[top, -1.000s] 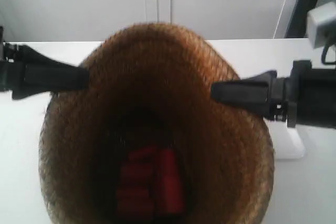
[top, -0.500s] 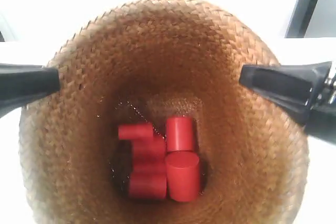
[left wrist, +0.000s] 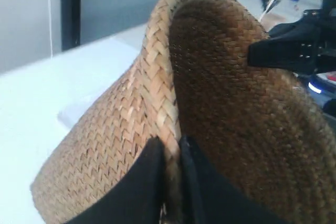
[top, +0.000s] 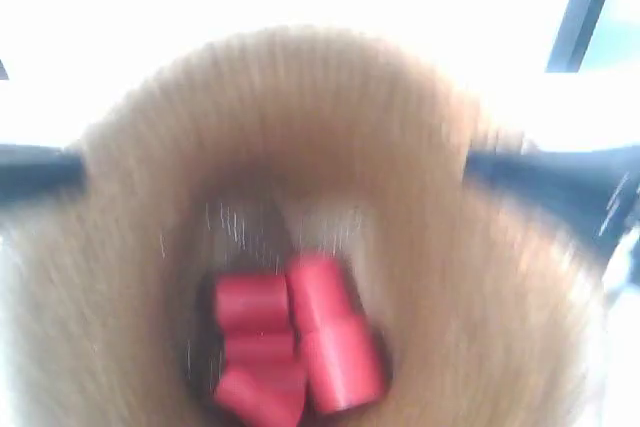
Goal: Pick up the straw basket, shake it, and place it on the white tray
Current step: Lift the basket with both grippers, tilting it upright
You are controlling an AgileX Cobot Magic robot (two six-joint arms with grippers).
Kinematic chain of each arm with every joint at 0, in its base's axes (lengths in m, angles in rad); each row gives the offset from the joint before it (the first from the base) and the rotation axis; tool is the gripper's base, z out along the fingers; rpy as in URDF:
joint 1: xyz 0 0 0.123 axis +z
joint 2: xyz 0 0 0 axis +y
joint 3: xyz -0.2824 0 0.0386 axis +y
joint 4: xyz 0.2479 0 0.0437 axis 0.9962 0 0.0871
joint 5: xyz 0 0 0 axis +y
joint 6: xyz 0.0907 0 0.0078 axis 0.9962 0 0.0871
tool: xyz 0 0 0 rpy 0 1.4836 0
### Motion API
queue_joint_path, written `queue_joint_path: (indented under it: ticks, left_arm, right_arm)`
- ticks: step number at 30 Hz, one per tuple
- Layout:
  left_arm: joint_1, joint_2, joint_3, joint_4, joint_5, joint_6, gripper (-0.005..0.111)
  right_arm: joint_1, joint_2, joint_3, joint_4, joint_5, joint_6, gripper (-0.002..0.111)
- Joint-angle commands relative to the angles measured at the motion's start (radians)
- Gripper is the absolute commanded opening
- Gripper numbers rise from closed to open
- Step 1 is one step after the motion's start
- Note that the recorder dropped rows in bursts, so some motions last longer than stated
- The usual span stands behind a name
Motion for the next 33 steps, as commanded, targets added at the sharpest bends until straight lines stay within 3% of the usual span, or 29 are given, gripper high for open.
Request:
queue_joint_path:
  ticks: [1, 4, 8, 9, 10, 11, 12, 15, 17, 19, 20, 22, 25, 28, 30, 33]
  left_arm:
    - [-0.007, -0.048, -0.24, 0.01, 0.126, -0.104, 0.0]
    - [-0.007, -0.062, -0.184, 0.11, 0.141, -0.212, 0.0]
    - [-0.007, -0.056, 0.014, 0.026, 0.005, -0.145, 0.0]
    - [-0.007, -0.054, -0.005, -0.027, -0.019, -0.095, 0.0]
    - [-0.007, -0.054, -0.098, -0.038, 0.021, -0.089, 0.0]
    - [-0.007, -0.054, -0.267, 0.004, 0.137, -0.121, 0.0]
    - [-0.007, -0.054, -0.288, 0.052, 0.206, -0.161, 0.0]
    - [-0.007, -0.054, -0.069, 0.118, 0.097, -0.201, 0.0]
    - [-0.007, -0.043, 0.026, 0.088, -0.026, -0.182, 0.0]
    - [-0.007, -0.027, -0.037, 0.047, -0.001, -0.153, 0.0]
    - [-0.007, -0.024, -0.222, 0.052, 0.118, -0.166, 0.0]
    - [-0.007, -0.031, -0.289, 0.114, 0.169, -0.186, 0.0]
    - [-0.007, -0.03, -0.161, 0.154, 0.161, -0.228, 0.0]
    - [-0.007, -0.026, -0.013, 0.068, 0.027, -0.167, 0.0]
    - [-0.007, -0.024, -0.08, -0.009, 0.04, -0.117, 0.0]
    - [-0.007, -0.026, -0.28, 0.044, 0.153, -0.166, 0.0]
  right_arm:
    - [0.002, -0.071, -0.291, -0.074, -0.039, 0.196, 0.0]
    - [0.002, -0.098, -0.193, -0.056, -0.075, 0.196, 0.0]
    - [0.002, -0.1, 0.033, 0.005, 0.044, 0.121, 0.0]
    - [0.002, -0.1, 0.015, 0.045, 0.037, 0.087, 0.0]
    - [0.002, -0.1, -0.113, 0.032, -0.019, 0.106, 0.0]
    - [0.002, -0.105, -0.311, -0.069, -0.072, 0.197, 0.0]
    - [0.002, -0.118, -0.302, -0.052, -0.102, 0.197, 0.0]
    - [0.002, -0.09, -0.005, -0.041, 0.032, 0.16, 0.0]
    - [0.002, -0.062, 0.078, -0.008, 0.124, 0.096, 0.0]
    - [0.002, -0.046, -0.025, 0.002, 0.036, 0.081, 0.0]
    - [0.002, -0.058, -0.239, -0.057, -0.038, 0.199, 0.0]
    - [0.002, -0.081, -0.3, -0.087, -0.045, 0.196, 0.0]
    - [0.002, -0.072, -0.123, -0.08, -0.03, 0.189, 0.0]
    - [0.002, -0.03, 0.047, -0.046, 0.086, 0.13, 0.0]
    - [0.002, -0.021, -0.046, -0.026, 0.005, 0.117, 0.0]
    - [0.002, -0.054, -0.307, -0.086, -0.065, 0.196, 0.0]
